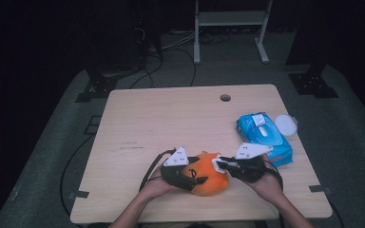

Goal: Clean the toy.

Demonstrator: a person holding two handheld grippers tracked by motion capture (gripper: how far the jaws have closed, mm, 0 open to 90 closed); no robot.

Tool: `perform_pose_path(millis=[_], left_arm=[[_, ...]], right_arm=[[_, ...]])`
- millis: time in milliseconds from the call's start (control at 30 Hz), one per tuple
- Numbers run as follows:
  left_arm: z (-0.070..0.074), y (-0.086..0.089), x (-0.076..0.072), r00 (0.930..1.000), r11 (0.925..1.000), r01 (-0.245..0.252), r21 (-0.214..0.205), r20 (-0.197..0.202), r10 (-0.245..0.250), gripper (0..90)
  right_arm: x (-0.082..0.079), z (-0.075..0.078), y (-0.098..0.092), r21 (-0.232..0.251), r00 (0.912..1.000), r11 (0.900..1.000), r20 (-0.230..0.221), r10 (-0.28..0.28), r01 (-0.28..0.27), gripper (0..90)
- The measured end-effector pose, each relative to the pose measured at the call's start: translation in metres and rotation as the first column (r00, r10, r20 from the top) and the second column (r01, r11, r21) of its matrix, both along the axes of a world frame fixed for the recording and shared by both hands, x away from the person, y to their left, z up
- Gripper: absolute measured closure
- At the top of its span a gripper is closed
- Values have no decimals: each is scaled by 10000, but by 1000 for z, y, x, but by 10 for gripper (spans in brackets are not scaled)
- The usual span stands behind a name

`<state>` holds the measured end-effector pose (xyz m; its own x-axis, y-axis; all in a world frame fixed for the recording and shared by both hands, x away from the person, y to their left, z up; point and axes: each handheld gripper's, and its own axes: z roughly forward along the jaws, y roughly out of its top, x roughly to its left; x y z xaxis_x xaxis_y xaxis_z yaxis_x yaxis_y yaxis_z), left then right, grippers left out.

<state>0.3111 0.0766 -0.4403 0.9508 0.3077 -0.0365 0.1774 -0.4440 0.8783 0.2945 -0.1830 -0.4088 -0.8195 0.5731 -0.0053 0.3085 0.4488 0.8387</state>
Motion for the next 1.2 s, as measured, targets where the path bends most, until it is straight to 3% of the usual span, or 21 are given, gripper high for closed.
perform_pose_path(millis=[133,267,300,367,500,667,900,1100,1200], left_arm=[[1,1,0,9999,9999,108,35,-2,-108,245],[7,7,8,9998,9988,3,-485,-211,-14,168],[8,8,9,9993,9988,-239,-428,-308,226,168],[5,6,11,9982,9992,-256,-316,-547,239,145],[3,2,7,9994,9999,-141,21,-303,142,229],[2,2,3,9998,9996,-133,237,-142,137,243],[-1,4,7,9991,9992,-355,159,-244,359,263],[-3,8,12,9968,9983,-577,-39,-562,574,286],[-3,6,9,9983,9989,-459,-24,-369,458,286]], right_arm=[[2,-1,-1,32,10000,10000,-69,-25,25,782],[-2,-4,1,-253,9994,9991,-19,344,-344,788],[-2,-4,1,-253,9994,9991,-19,344,-344,788],[-4,-5,2,-226,9991,9989,-58,421,-422,790],[-3,-2,1,-269,9999,9996,71,98,-96,789],[6,-2,2,55,9998,9998,-28,-184,184,787],[10,-3,-5,85,9994,9999,-321,-138,141,787],[2,-5,-20,-540,9982,9984,-590,129,-161,790],[2,-6,-23,-428,9976,9990,-683,88,-118,789]])
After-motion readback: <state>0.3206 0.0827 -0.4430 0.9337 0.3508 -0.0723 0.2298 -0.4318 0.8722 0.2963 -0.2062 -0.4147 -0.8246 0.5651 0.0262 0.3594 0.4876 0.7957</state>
